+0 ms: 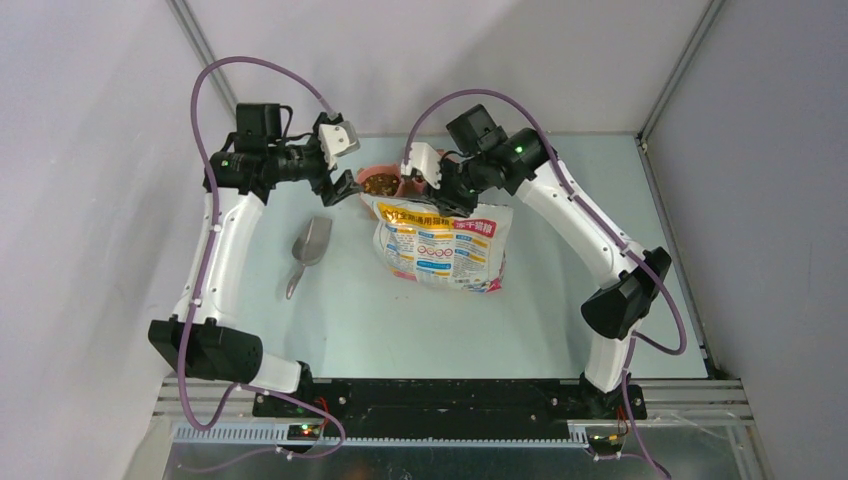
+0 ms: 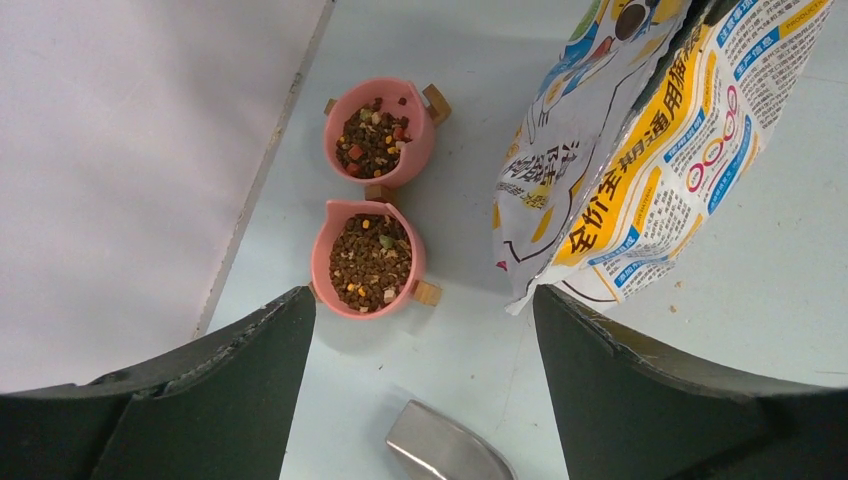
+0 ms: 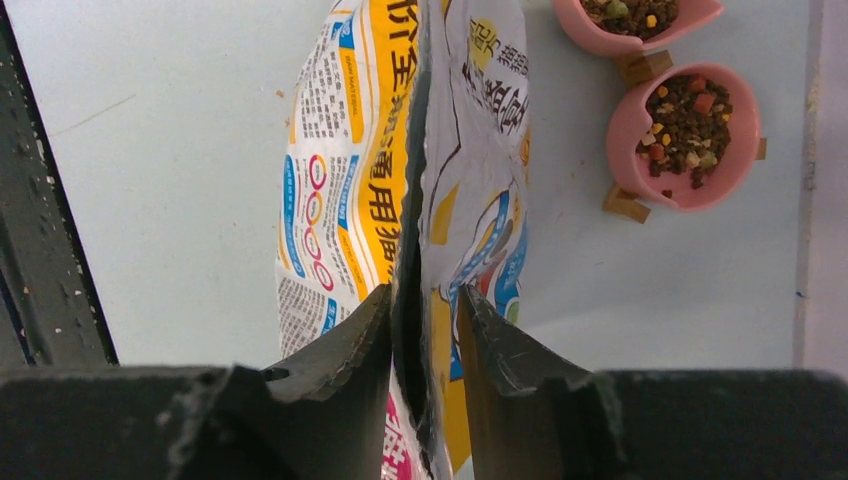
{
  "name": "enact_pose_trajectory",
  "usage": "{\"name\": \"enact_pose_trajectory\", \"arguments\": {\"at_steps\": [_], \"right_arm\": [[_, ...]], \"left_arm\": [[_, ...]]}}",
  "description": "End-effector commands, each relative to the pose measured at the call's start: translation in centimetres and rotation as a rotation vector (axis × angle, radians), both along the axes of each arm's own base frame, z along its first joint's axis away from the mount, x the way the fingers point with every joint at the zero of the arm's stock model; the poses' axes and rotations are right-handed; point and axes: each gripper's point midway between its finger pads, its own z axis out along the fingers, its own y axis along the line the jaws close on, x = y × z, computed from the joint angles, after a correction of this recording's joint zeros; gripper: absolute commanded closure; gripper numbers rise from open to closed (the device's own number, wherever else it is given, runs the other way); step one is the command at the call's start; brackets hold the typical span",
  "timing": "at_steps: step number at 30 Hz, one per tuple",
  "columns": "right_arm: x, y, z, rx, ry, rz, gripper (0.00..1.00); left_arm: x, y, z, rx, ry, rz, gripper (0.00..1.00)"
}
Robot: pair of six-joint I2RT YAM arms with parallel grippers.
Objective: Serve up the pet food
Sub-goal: Close the pet food bag at the center of the board.
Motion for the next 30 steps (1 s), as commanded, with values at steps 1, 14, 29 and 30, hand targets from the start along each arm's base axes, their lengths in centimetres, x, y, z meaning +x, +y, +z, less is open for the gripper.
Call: {"name": "enact_pose_trajectory", "arguments": {"at_steps": [1,14,29,30], "right_arm": [[-0.7,-1.9,2.6,0.030,0.002,-0.018,0.65],[-1.4,-3.7,2.7,0.068,0.102,0.004,0.81],[-3.1,-2.8,2.6,0.029,0.077,0.034,0.73],[-3.1,-2.8,2.6,0.026,0.073,0.033,0.71]], "left_arm": [[-0.4,-0.2,0.6,-0.022,-0.016,-0.011,0.13],[-0.4,-0.5,0.3,-0.038,-0.003,-0.020,0.12],[-0.6,-0.5,-0.1,-0.038,0.010,-0.023,0.12],[-0.6,-0.5,-0.1,-0.038,0.012,-0.024,0.12]]}}
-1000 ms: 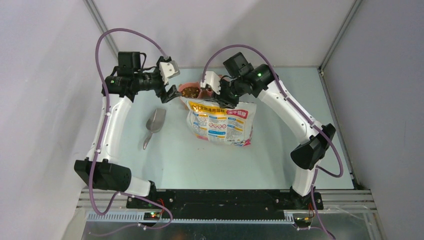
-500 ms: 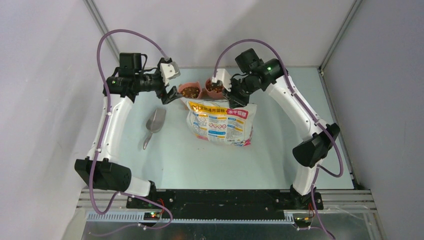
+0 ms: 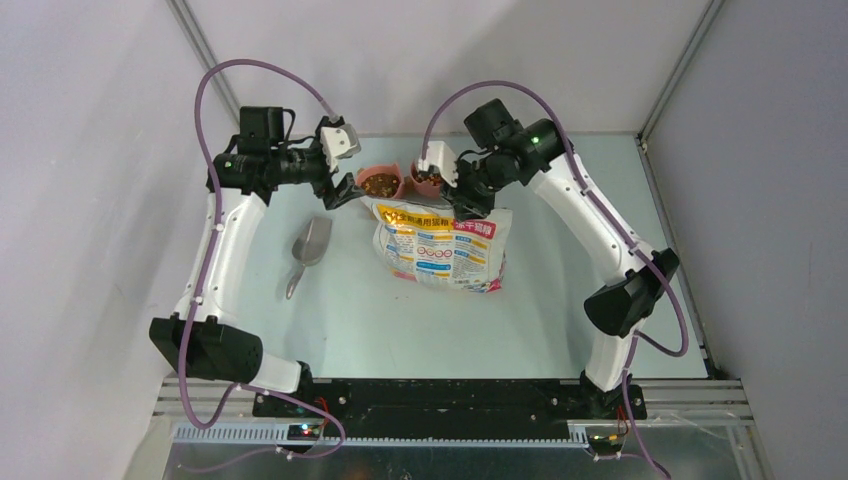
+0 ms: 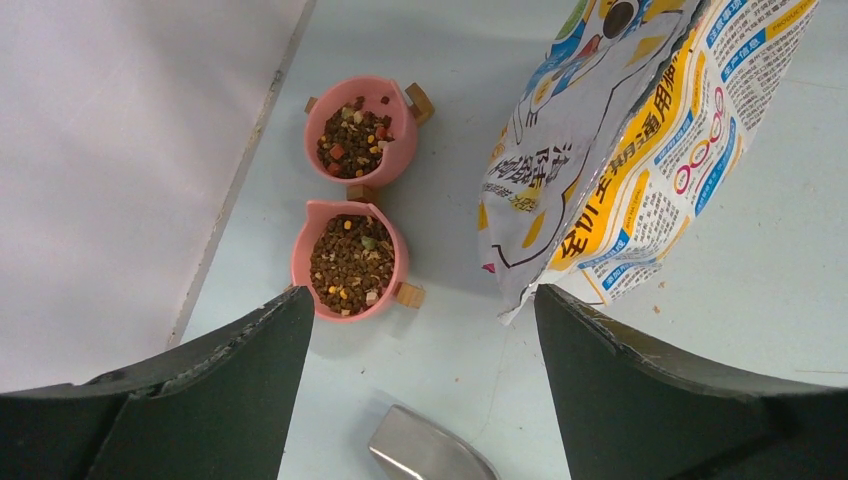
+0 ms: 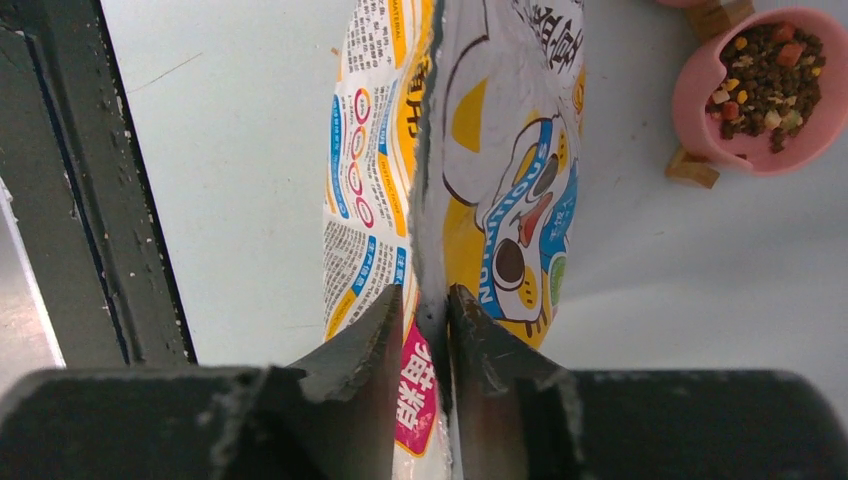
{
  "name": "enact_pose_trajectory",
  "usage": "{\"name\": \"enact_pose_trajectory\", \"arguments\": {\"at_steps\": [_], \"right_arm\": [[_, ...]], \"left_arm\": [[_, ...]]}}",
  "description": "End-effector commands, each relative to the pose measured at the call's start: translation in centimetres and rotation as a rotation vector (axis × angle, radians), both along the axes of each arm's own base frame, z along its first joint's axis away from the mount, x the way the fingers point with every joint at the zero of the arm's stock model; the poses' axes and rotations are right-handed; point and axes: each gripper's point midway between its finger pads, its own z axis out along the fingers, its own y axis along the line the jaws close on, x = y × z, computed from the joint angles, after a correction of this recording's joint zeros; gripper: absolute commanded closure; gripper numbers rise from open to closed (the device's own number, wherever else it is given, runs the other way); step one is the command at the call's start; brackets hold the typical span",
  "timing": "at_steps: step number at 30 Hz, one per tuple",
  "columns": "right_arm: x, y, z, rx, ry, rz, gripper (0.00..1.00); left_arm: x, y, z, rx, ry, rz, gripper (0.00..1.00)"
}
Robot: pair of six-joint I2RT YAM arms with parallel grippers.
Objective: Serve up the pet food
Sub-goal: Close the pet food bag at the center of the board.
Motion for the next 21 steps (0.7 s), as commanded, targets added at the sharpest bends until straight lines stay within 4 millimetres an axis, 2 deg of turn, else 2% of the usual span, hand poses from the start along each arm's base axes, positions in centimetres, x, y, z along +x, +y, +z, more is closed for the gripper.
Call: {"name": "enact_pose_trajectory", "arguments": {"at_steps": [1,9,15,18,21], "right_arm": [[-1.6,0.2,2.4,0.032,-0.058,0.025,0.71],[-2.2,0.5,1.5,-0.007,-0.070,0.043,0.72],[-1.6,0.6,1.0,-0.025,-0.090,0.034,0.86],[-0.7,0.6,1.2,-0.031,-0.127,0.011,1.00],[0.1,0.8,1.6,-0.022,-0.161,-0.002,1.00]], "left_arm": [[-0.3,-0.3,0.8,-0.025,-0.019,-0.014,0.12],[-0.2,-0.5,0.7,-0.032,-0.015,-0.022,0.12],[-0.1,-0.5,0.5,-0.032,-0.010,-0.022,0.12],[-0.1,-0.5,0.5,-0.031,-0.010,-0.022,0.12],[-0.2,-0.6,0.6,-0.042,-0.009,-0.032,0.12]]}}
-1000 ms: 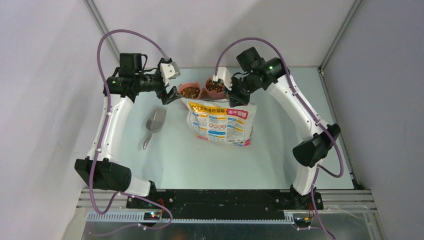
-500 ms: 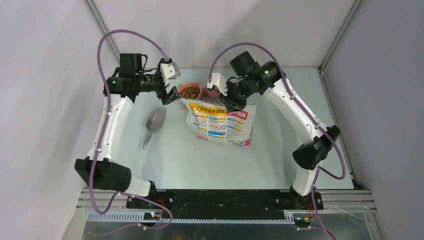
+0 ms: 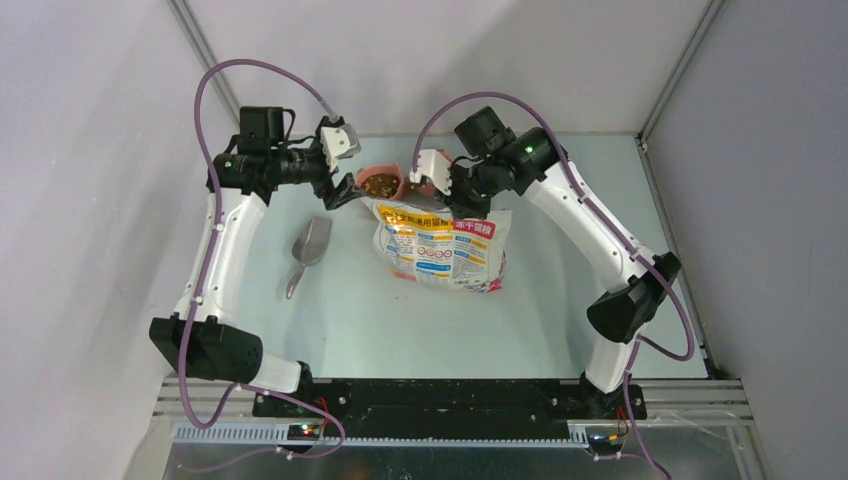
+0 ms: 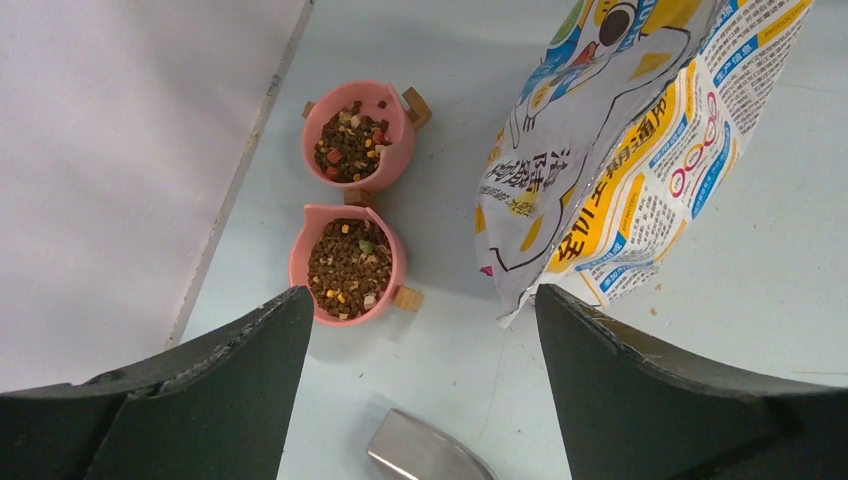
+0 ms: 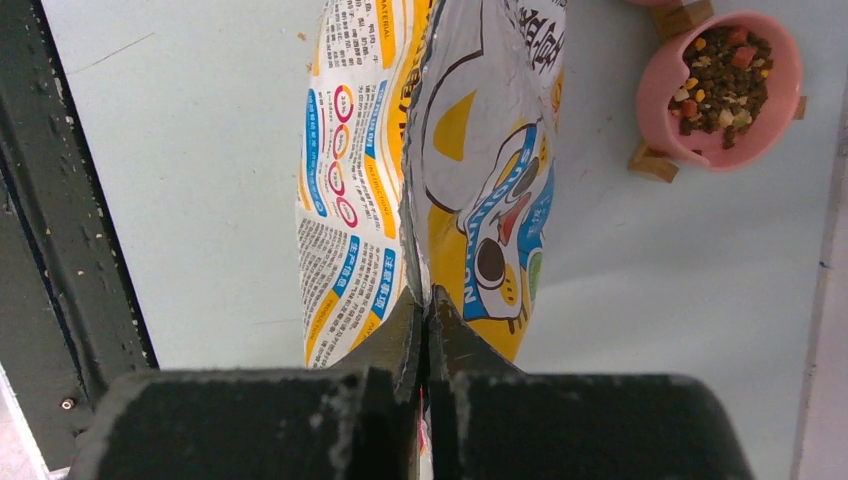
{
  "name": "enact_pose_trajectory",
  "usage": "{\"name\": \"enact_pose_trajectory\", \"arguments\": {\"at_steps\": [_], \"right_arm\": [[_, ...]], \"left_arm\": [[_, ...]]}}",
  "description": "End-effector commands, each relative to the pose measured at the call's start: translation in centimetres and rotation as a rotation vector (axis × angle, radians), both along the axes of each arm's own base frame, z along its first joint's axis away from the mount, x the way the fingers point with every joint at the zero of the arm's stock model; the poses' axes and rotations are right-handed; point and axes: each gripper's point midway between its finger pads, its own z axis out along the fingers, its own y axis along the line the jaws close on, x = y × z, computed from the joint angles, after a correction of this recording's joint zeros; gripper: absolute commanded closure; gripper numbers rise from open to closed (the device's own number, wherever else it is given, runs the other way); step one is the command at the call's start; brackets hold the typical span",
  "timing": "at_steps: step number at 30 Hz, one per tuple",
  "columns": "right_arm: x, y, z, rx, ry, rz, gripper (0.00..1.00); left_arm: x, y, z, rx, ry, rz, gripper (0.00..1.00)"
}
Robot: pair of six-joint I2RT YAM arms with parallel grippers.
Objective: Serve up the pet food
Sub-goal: Close the pet food bag at the center of the board.
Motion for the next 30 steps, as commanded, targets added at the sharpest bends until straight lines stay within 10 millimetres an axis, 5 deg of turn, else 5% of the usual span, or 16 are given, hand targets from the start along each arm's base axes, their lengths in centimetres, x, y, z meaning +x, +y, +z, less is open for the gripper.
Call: {"name": "enact_pose_trajectory", "arguments": {"at_steps": [1,5,9,11,16,21,25,30], "right_arm": [[0.4,0.4,2.1,0.046,-0.074,-0.006,1.00],[0.9,0.8,3.3,0.092,-0.083,-0.026,1.00],[1.3,0.4,5.1,0.157,-0.097,-0.082,0.66],[1.3,0.0,6.5,0.209,-0.104,-0.108,0.61],[1.1,-2.0,11.1,0.414,-0.162,-0.213,0.57],[2.0,-6.6,14.2,0.706,-0.140,-0.507,0.60],[1.9,-9.5,13.9,0.854,-0.053,-0.681,0.61],[-0.1,-10.2,11.1,0.854,0.031,-0.667,0.58]], "left_arm": [[-0.2,-0.6,0.6,-0.039,-0.007,-0.027,0.11],[0.3,-0.7,1.0,-0.067,-0.009,-0.006,0.11],[2.8,0.3,2.8,-0.142,-0.007,0.181,0.08],[4.8,1.7,4.4,-0.190,-0.025,0.342,0.04],[8.4,7.3,8.5,-0.355,-0.087,0.787,0.00],[8.1,10.0,10.8,-0.448,-0.118,0.878,0.00],[7.1,8.8,12.5,-0.609,-0.034,0.733,0.01],[3.4,2.2,15.7,-0.713,-0.026,0.366,0.08]]}}
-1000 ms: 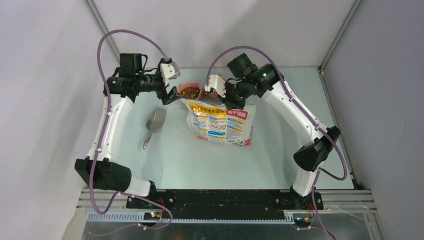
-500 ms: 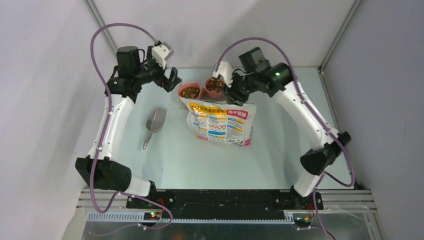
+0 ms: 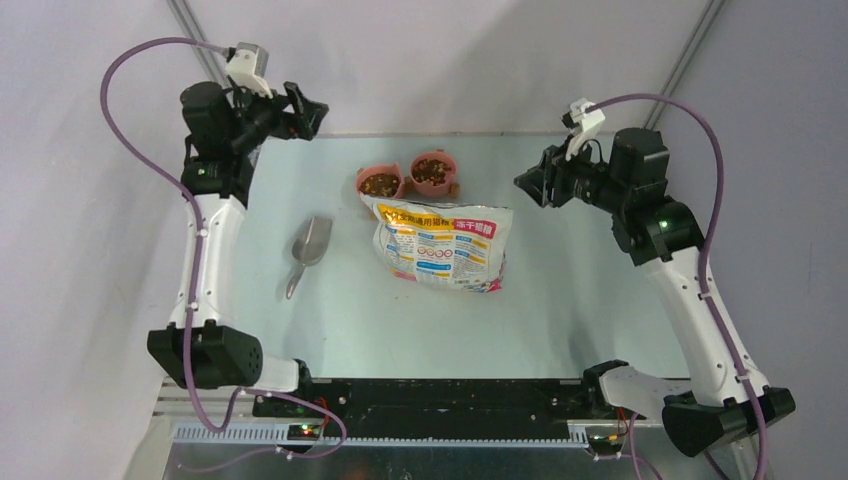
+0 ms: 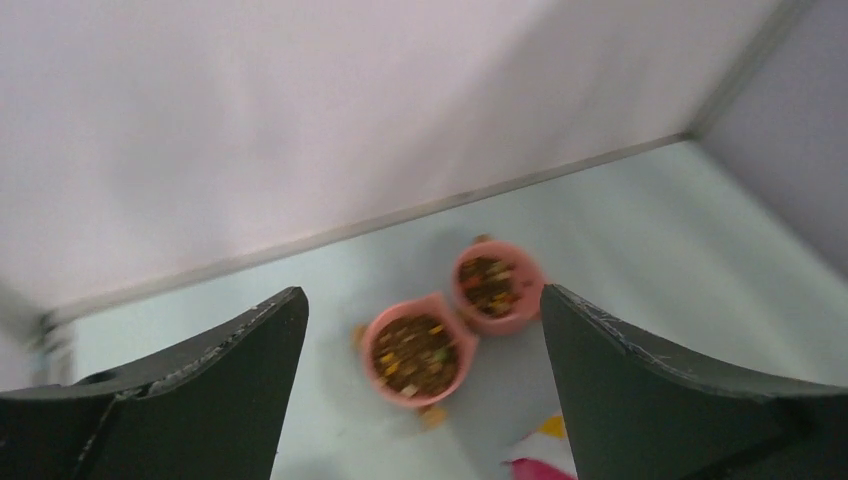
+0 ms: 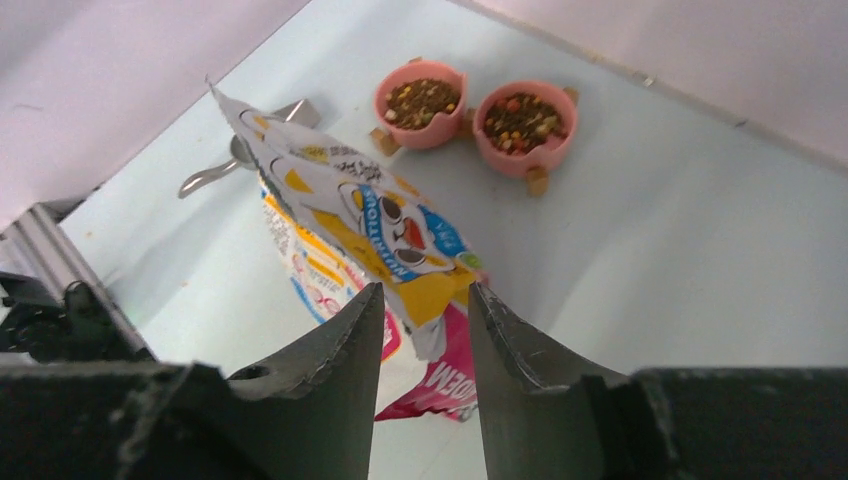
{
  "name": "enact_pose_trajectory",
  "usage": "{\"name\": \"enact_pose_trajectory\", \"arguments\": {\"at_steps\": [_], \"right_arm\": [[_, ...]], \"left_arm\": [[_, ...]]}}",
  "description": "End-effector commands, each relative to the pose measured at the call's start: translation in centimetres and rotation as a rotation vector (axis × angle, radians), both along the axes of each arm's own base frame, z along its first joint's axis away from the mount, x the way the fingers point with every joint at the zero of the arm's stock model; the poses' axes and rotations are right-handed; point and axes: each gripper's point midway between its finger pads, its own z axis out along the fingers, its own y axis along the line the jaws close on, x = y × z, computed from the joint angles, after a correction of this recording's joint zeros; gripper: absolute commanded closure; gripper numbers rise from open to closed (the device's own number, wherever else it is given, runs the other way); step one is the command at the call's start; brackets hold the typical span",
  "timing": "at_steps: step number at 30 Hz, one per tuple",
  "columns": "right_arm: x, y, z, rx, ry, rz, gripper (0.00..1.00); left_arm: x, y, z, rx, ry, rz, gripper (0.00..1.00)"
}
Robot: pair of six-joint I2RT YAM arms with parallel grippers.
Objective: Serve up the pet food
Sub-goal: Close the pet food bag at the center of the board.
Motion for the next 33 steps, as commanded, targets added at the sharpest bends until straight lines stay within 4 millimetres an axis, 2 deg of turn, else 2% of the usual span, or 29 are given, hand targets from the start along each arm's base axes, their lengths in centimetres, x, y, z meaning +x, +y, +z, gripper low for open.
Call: {"name": "enact_pose_trajectory", "arguments": {"at_steps": [1,2,6,7,8,9,10,12,16,19,22,27,30,33], "right_arm": [[-1.3,1.2,-1.1,0.095,0.074,0.068,0.57],[-2.0,1.6,-1.5,0.091,0.092,0.115,0.56],[-3.4,2.4,-3.5,0.046,0.119,0.232,0.54],[-3.5,2.5,-3.8,0.040,0.113,0.248,0.54],[-3.6,2.7,-4.3,0.029,0.107,0.276,0.54],[-3.6,2.8,-4.4,0.024,0.099,0.291,0.54],[-3.6,3.0,-4.9,0.012,0.092,0.318,0.55],[-3.5,3.3,-5.4,-0.002,0.080,0.355,0.56],[-2.7,3.4,-6.7,-0.040,0.073,0.378,0.59],[-1.6,3.2,-7.4,-0.073,0.056,0.355,0.59],[-1.3,3.2,-7.3,-0.090,0.025,0.358,0.57],[-1.7,3.6,-7.5,-0.087,0.020,0.405,0.52],[-1.8,3.8,-7.6,-0.085,0.026,0.416,0.51],[-2.3,3.8,-6.8,-0.076,0.001,0.425,0.50]], "left_arm": [[-6.2,-8.6,6.2,-0.071,-0.226,-0.429,0.08],[-7.6,-11.0,6.1,-0.055,-0.244,-0.516,0.08],[-10.9,-17.4,2.8,0.116,-0.292,-0.755,0.08],[-11.0,-18.4,1.3,0.167,-0.282,-0.792,0.08],[-12.1,-20.1,1.0,0.181,-0.288,-0.849,0.08],[-12.2,-21.0,-0.2,0.201,-0.274,-0.889,0.08],[-13.1,-22.3,-0.4,0.202,-0.277,-0.935,0.08],[-13.6,-23.9,-1.1,0.194,-0.268,-0.989,0.08],[-14.3,-26.4,-2.5,0.207,-0.270,-1.072,0.08],[-14.6,-28.1,-4.3,0.248,-0.257,-1.103,0.07],[-14.0,-29.1,-5.8,0.292,-0.235,-1.093,0.07],[-14.8,-30.7,-7.4,0.304,-0.206,-1.140,0.06],[-14.6,-31.2,-8.5,0.317,-0.187,-1.143,0.06],[-14.2,-31.4,-9.2,0.329,-0.181,-1.129,0.07]]}}
